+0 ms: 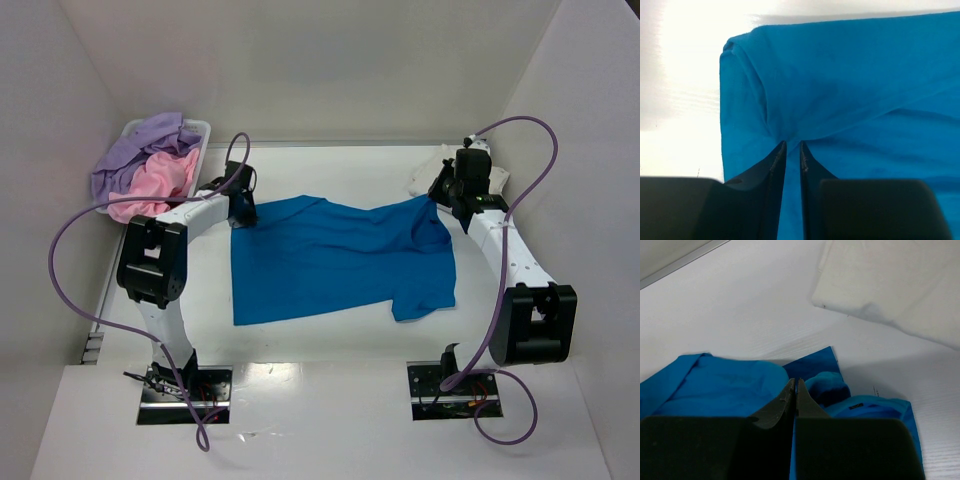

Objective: Fold and stack the t-shirts
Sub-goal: Flatten out the tshirt

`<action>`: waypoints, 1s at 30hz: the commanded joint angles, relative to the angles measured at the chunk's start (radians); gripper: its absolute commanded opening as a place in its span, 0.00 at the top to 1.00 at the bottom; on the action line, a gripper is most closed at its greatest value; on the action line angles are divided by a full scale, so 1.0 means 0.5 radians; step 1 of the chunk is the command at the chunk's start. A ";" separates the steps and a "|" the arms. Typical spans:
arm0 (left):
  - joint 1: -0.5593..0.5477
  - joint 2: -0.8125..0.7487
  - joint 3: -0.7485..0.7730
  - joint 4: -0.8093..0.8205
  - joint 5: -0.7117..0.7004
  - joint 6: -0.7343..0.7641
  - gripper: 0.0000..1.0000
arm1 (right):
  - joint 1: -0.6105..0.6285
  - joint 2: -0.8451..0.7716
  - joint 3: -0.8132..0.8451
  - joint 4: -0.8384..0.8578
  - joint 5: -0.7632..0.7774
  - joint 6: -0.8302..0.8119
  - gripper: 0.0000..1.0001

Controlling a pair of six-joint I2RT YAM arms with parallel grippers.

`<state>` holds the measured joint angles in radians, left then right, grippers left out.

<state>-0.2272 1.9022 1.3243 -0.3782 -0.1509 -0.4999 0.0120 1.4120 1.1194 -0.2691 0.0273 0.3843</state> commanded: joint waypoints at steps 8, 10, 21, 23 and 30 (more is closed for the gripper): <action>-0.003 -0.049 -0.071 0.036 -0.054 0.003 0.60 | -0.018 0.005 -0.021 0.115 0.028 -0.023 1.00; -0.003 -0.031 -0.071 0.035 -0.073 0.003 0.58 | -0.018 0.005 -0.021 0.115 0.028 -0.023 1.00; -0.003 0.067 -0.035 0.091 -0.005 0.003 0.72 | -0.018 0.005 -0.021 0.115 0.028 -0.023 1.00; -0.003 0.089 -0.035 0.091 -0.005 0.003 0.72 | -0.018 0.005 -0.021 0.115 0.028 -0.023 1.00; -0.003 0.043 -0.035 0.091 -0.005 0.003 0.91 | -0.018 0.005 -0.021 0.115 0.047 -0.023 1.00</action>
<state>-0.2272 1.9381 1.2949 -0.3496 -0.1600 -0.5007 0.0120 1.4124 1.1194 -0.2691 0.0299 0.3843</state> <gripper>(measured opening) 0.133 0.008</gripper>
